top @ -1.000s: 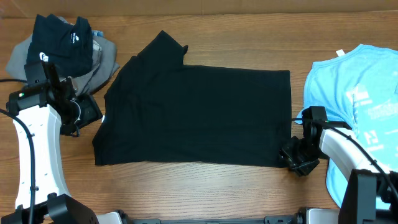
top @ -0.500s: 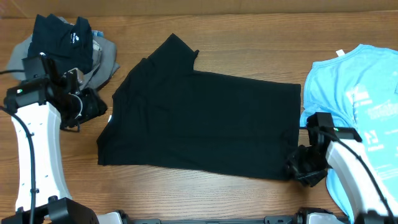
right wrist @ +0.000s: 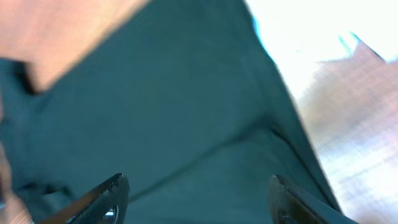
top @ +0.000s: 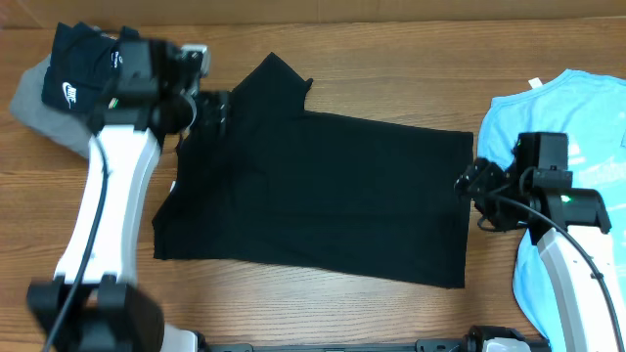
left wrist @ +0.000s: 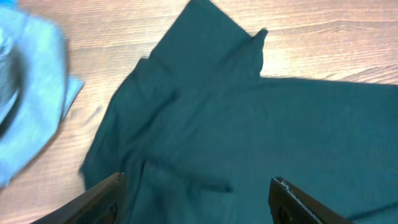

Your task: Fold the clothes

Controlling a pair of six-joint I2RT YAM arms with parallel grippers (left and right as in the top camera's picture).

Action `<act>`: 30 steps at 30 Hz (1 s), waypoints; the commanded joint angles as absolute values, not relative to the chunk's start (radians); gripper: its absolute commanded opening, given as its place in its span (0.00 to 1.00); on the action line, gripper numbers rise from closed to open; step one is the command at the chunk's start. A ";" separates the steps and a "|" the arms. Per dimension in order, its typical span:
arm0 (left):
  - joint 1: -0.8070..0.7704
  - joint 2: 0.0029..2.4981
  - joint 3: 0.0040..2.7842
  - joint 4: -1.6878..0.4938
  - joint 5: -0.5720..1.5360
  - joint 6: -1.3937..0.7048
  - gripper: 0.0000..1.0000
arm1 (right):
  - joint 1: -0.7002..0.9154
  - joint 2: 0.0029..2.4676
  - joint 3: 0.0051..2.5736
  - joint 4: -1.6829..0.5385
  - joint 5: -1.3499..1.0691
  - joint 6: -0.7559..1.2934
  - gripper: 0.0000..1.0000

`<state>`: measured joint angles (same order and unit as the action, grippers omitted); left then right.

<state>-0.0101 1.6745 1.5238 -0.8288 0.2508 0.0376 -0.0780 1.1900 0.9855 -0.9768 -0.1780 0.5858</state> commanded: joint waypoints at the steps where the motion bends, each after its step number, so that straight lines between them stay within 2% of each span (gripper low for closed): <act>1: -0.046 1.856 1.695 -0.853 0.252 0.094 0.74 | -0.080 1.173 1.021 -0.952 -0.268 0.523 0.74; 4: -0.074 2.036 1.888 -0.873 0.243 0.102 0.78 | -0.080 1.174 1.021 -0.949 -0.280 0.523 0.74; 8: -0.093 2.253 2.099 -0.873 0.245 0.102 0.91 | -0.080 1.174 1.021 -0.971 -0.279 0.523 0.75; 14: -0.126 2.453 2.182 -0.746 0.191 0.112 0.87 | -0.080 1.174 1.021 -0.997 -0.279 0.522 0.77; 23: -0.164 2.569 2.182 -0.589 0.059 0.112 0.86 | -0.080 1.174 1.020 -1.040 -0.260 0.514 0.79; 25: -0.164 2.586 2.182 -0.579 0.059 0.112 0.82 | -0.080 1.174 1.020 -1.050 -0.239 0.515 0.80; 27: -0.164 2.598 2.182 -0.579 0.060 0.112 0.68 | -0.080 1.174 1.020 -1.052 -0.213 0.515 0.80; 29: -0.164 2.606 2.182 -0.588 0.060 0.107 0.43 | -0.080 1.175 1.020 -1.044 -0.188 0.515 0.82; 30: -0.163 2.608 2.182 -0.595 0.059 0.104 0.24 | -0.080 1.175 1.020 -1.033 -0.171 0.515 0.82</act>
<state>-0.1631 2.5713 2.1651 -0.5808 0.0772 0.0944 -0.0780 1.1873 0.9985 -1.0466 -0.2272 0.5232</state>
